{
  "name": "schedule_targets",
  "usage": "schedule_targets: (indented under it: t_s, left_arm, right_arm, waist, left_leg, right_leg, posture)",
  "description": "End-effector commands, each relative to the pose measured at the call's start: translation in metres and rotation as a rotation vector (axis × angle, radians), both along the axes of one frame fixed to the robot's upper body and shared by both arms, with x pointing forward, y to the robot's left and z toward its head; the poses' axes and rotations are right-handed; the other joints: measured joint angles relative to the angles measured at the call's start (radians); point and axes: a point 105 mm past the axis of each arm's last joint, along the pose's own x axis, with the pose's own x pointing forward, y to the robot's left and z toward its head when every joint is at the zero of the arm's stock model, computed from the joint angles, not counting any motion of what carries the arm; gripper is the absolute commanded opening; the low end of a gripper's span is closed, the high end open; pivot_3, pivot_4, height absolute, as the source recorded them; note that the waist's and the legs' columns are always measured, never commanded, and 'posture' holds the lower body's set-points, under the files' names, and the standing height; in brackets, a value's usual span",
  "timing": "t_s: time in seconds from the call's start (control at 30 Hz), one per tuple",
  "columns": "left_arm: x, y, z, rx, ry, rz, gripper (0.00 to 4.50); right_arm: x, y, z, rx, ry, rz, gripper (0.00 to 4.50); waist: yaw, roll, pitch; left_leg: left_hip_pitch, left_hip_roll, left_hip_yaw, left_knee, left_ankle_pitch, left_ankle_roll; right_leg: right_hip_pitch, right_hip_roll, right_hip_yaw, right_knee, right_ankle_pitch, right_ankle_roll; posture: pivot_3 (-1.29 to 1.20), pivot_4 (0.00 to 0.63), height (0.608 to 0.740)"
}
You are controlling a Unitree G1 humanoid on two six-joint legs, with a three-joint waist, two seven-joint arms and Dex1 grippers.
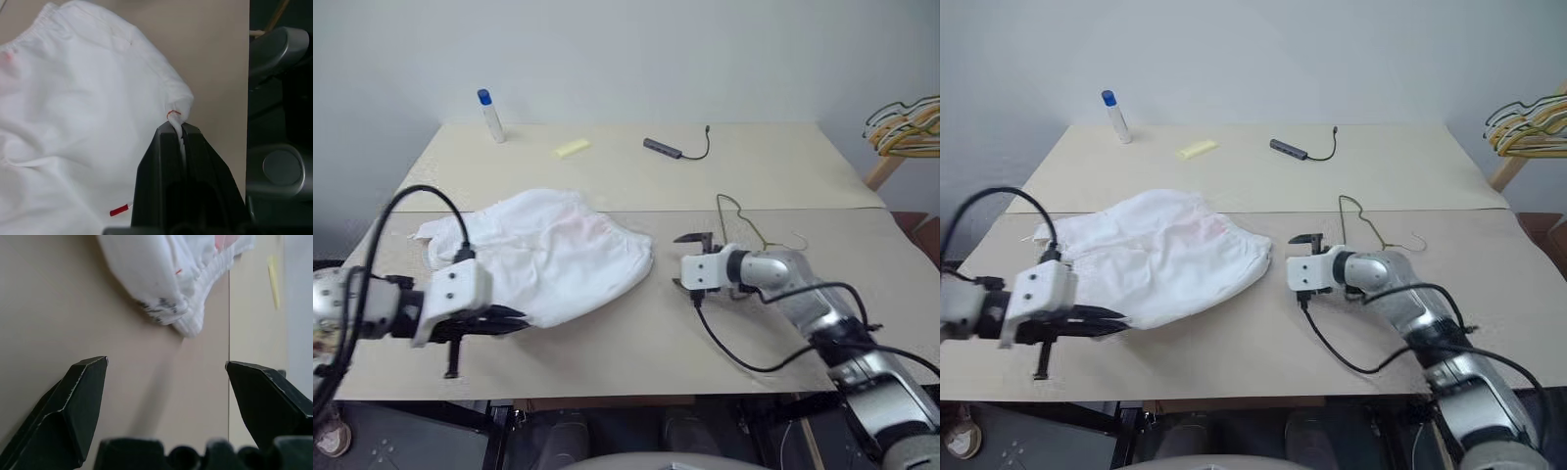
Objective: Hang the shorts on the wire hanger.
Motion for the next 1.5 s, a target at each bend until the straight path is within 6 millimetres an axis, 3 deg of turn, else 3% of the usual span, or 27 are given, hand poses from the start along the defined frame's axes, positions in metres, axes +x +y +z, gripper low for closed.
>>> schedule_targets:
  t_s: [0.03,0.2,0.3,0.53,0.67,0.83,0.93,1.07,1.2,1.4,1.5]
  left_arm:
    - [-0.008,0.000,0.017,0.016,-0.048,-0.021,0.01]
    - [-0.012,0.001,0.020,0.039,-0.054,0.004,0.01]
    - [-0.014,0.002,0.021,0.046,-0.049,0.014,0.00]
    - [-0.015,0.005,0.018,0.065,-0.040,0.036,0.00]
    - [-0.008,0.015,0.005,0.109,-0.021,0.058,0.00]
    - [0.006,0.028,-0.020,0.232,-0.043,0.054,0.00]
    - [0.020,0.035,-0.035,0.330,-0.096,0.025,0.00]
    - [0.025,0.032,-0.040,0.338,-0.105,-0.013,0.00]
    - [0.024,0.031,-0.040,0.340,-0.097,-0.049,0.00]
    - [0.015,0.036,-0.036,0.357,-0.059,-0.072,0.00]
    - [0.010,0.035,-0.031,0.321,-0.037,-0.073,0.00]
  right_arm:
    - [0.003,0.023,0.005,0.005,-0.066,0.106,4.50]
    - [0.006,0.048,-0.002,0.011,-0.074,0.177,4.50]
    - [0.013,0.053,-0.007,-0.009,-0.065,0.158,3.91]
    - [0.018,0.048,-0.015,-0.054,-0.072,0.157,1.51]
    - [0.033,0.038,-0.017,-0.108,-0.105,0.081,0.15]
    - [0.055,0.011,-0.007,-0.138,-0.168,-0.061,0.03]
    - [0.059,-0.024,0.002,-0.176,-0.177,-0.143,0.03]
    - [0.032,-0.052,0.006,-0.198,-0.128,-0.127,0.03]
    - [-0.017,-0.074,0.007,-0.240,-0.031,-0.134,0.03]
    - [-0.092,-0.074,0.010,-0.262,0.233,-0.074,0.03]
    - [-0.117,-0.065,0.018,-0.232,0.345,-0.010,0.03]
  waist:
    - [0.002,0.000,0.000]
    - [0.009,0.000,0.000]
    - [0.009,0.000,0.000]
    - [0.020,0.000,0.000]
    - [0.024,0.000,0.000]
    - [0.024,0.000,0.000]
    - [0.033,0.000,0.000]
    - [0.044,0.000,0.000]
    - [0.041,0.000,0.000]
    - [0.022,0.000,0.000]
    - [0.023,0.000,0.000]
  left_leg:
    - [0.000,0.000,0.000,0.000,0.000,0.000]
    - [0.002,0.000,-0.001,0.000,0.000,0.000]
    - [0.003,0.000,-0.001,0.000,0.000,0.000]
    - [0.003,0.000,-0.001,-0.001,0.000,0.000]
    - [0.004,0.000,-0.001,-0.001,0.000,0.000]
    - [0.004,-0.001,0.000,-0.002,0.000,0.000]
    - [0.003,-0.001,-0.001,-0.002,0.000,0.000]
    - [0.001,-0.001,-0.001,-0.002,0.000,0.000]
    - [-0.001,-0.001,0.001,-0.002,-0.001,0.001]
    - [0.003,0.001,0.002,-0.001,-0.001,0.001]
    - [0.004,0.002,0.002,-0.001,-0.001,0.001]
  right_leg:
    - [0.000,0.000,0.000,0.000,0.000,0.000]
    - [0.001,0.000,0.000,0.000,0.000,0.000]
    - [0.002,0.000,0.000,0.001,0.000,0.000]
    - [0.002,0.000,0.000,0.001,0.000,-0.001]
    - [0.002,0.000,0.000,0.001,0.000,-0.001]
    - [0.001,0.000,0.001,0.001,0.000,-0.002]
    - [0.000,0.000,0.000,0.001,0.000,-0.002]
    - [0.000,-0.001,0.000,-0.001,0.000,-0.001]
    - [-0.001,-0.001,0.001,0.000,-0.001,0.000]
    - [0.002,0.001,0.001,0.000,-0.003,0.002]
    - [0.003,0.001,0.001,0.000,-0.006,0.006]
  posture:
    - [0.10,0.000,0.740]
    - [0.13,0.000,0.740]
    - [0.14,0.000,0.740]
    - [0.14,0.000,0.740]
    - [0.13,0.000,0.740]
    - [0.11,0.000,0.740]
    - [0.09,0.000,0.740]
    - [0.07,0.000,0.740]
    - [0.05,0.000,0.740]
    - [0.03,0.000,0.740]
    - [0.03,0.000,0.740]
